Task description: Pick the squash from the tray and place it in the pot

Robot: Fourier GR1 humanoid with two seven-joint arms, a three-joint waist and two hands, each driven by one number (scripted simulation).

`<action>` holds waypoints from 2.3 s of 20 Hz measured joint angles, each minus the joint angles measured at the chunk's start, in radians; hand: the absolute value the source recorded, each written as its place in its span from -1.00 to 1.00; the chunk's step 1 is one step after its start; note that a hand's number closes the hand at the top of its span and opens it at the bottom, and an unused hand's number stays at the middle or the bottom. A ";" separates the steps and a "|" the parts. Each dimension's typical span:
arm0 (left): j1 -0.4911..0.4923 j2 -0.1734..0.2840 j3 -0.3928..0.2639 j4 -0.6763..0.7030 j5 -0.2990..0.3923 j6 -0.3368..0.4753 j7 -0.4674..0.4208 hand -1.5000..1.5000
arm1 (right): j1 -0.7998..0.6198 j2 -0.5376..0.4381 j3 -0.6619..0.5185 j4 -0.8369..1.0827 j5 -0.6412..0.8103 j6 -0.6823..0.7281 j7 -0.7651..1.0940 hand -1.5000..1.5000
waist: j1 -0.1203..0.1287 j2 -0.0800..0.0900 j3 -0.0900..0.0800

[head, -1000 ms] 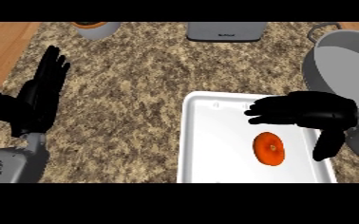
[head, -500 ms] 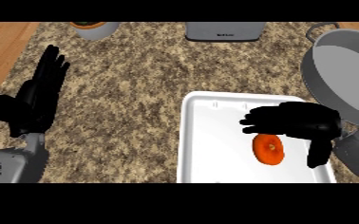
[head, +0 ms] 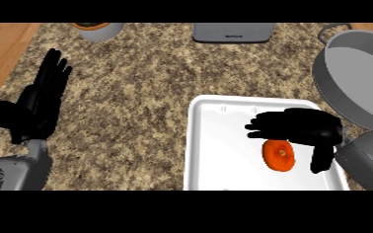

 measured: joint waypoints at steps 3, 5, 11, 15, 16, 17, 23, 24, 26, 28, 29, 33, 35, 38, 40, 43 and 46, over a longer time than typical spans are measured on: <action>0.000 -0.013 -0.003 -0.023 -0.021 0.007 0.022 0.00 | -0.001 0.045 -0.003 0.039 0.041 -0.009 0.000 -1.00 | 0.002 0.000 0.000; 0.011 -0.022 0.000 -0.037 -0.032 0.004 0.026 0.00 | 0.012 0.072 -0.008 0.050 0.074 -0.016 0.004 -1.00 | 0.001 0.000 0.000; -0.008 -0.033 0.033 -0.007 -0.037 -0.030 0.018 0.00 | 0.021 0.129 -0.031 0.115 0.156 -0.029 -0.011 -1.00 | 0.000 0.000 0.000; -0.007 -0.036 0.044 -0.018 -0.042 -0.038 0.028 0.00 | 0.032 0.133 -0.006 0.111 0.213 -0.079 -0.063 1.00 | 0.001 -0.001 -0.001; -0.017 -0.040 0.044 -0.007 -0.045 -0.040 0.025 0.00 | 0.025 0.137 -0.004 0.127 0.224 -0.097 -0.086 1.00 | 0.001 -0.001 -0.002; -0.018 -0.038 0.049 -0.004 -0.041 -0.050 0.024 0.00 | 0.019 0.136 -0.005 0.148 0.234 -0.116 -0.112 1.00 | 0.001 -0.001 -0.003; -0.008 -0.058 0.053 -0.010 -0.065 -0.050 0.032 0.00 | 0.033 0.163 -0.019 0.163 0.276 -0.165 -0.172 1.00 | 0.002 -0.005 -0.005; 0.000 -0.066 0.049 -0.011 -0.073 -0.049 0.023 0.00 | 0.032 0.165 -0.021 0.174 0.283 -0.176 -0.187 1.00 | 0.003 -0.006 -0.005; 0.002 -0.064 0.053 -0.023 -0.077 -0.048 0.032 0.00 | 0.052 0.183 -0.042 0.160 0.281 -0.160 -0.128 1.00 | -0.001 -0.007 -0.007; 0.006 -0.052 0.071 -0.025 -0.070 -0.049 0.041 0.00 | 0.092 0.196 -0.087 0.144 0.259 -0.144 -0.033 1.00 | -0.017 -0.012 -0.008; 0.010 -0.045 0.080 -0.029 -0.066 -0.049 0.048 0.00 | 0.118 0.203 -0.115 0.136 0.243 -0.141 0.019 1.00 | -0.027 -0.016 -0.008; 0.029 -0.043 0.090 -0.040 -0.067 -0.043 0.052 0.00 | 0.223 0.245 -0.208 0.054 0.196 -0.130 0.245 1.00 | -0.054 -0.022 -0.009; 0.029 -0.037 0.099 -0.038 -0.061 -0.051 0.050 0.00 | 0.288 0.264 -0.233 -0.026 0.184 -0.129 0.345 1.00 | -0.053 -0.019 -0.008; 0.029 -0.040 0.104 -0.031 -0.060 -0.055 0.038 0.00 | 0.390 0.267 -0.270 -0.207 0.150 -0.098 0.467 1.00 | -0.051 -0.015 -0.005; 0.031 -0.048 0.098 -0.039 -0.066 -0.048 0.042 0.00 | 0.449 0.282 -0.305 -0.320 0.119 -0.104 0.526 1.00 | -0.052 -0.014 -0.004; 0.038 -0.051 0.096 -0.036 -0.069 -0.051 0.038 0.00 | 0.506 0.323 -0.388 -0.444 0.060 -0.152 0.585 1.00 | -0.055 -0.013 -0.002; 0.040 -0.054 0.091 -0.045 -0.072 -0.049 0.043 0.00 | 0.535 0.358 -0.489 -0.568 -0.013 -0.190 0.641 1.00 | -0.054 -0.013 -0.002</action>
